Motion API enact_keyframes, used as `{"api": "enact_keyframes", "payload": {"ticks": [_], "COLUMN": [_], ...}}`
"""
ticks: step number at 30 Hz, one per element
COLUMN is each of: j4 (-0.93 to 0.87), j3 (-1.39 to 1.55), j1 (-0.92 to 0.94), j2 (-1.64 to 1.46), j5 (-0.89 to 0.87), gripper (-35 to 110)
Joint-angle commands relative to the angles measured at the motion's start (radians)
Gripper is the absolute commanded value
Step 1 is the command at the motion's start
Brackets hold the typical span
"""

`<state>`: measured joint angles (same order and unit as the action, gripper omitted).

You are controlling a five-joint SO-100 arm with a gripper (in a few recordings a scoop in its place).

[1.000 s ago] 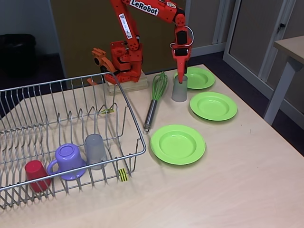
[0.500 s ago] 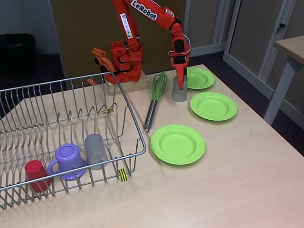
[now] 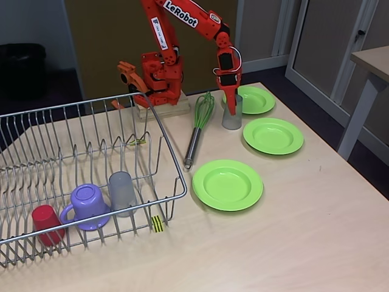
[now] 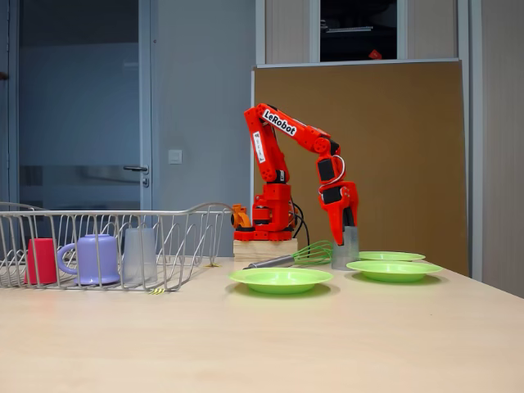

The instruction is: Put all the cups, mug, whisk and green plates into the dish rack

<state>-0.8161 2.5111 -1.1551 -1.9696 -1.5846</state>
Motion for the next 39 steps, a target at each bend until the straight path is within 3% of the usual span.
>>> {"api": "enact_keyframes", "payload": {"ticks": [1, 9, 20, 30, 39], "j4": [-0.078, -0.397, -0.747, -0.842, -0.865], "j3": [-0.041, -0.288, -0.723, -1.0, -1.21], "j1": [0.029, 0.144, 0.471, 0.873, 1.161], "j2": [-0.043, -0.078, 0.003, 0.081, 0.206], "j5": [0.046, 0.235, 0.715, 1.279, 1.611], "gripper": [16, 14, 15, 15, 15]}}
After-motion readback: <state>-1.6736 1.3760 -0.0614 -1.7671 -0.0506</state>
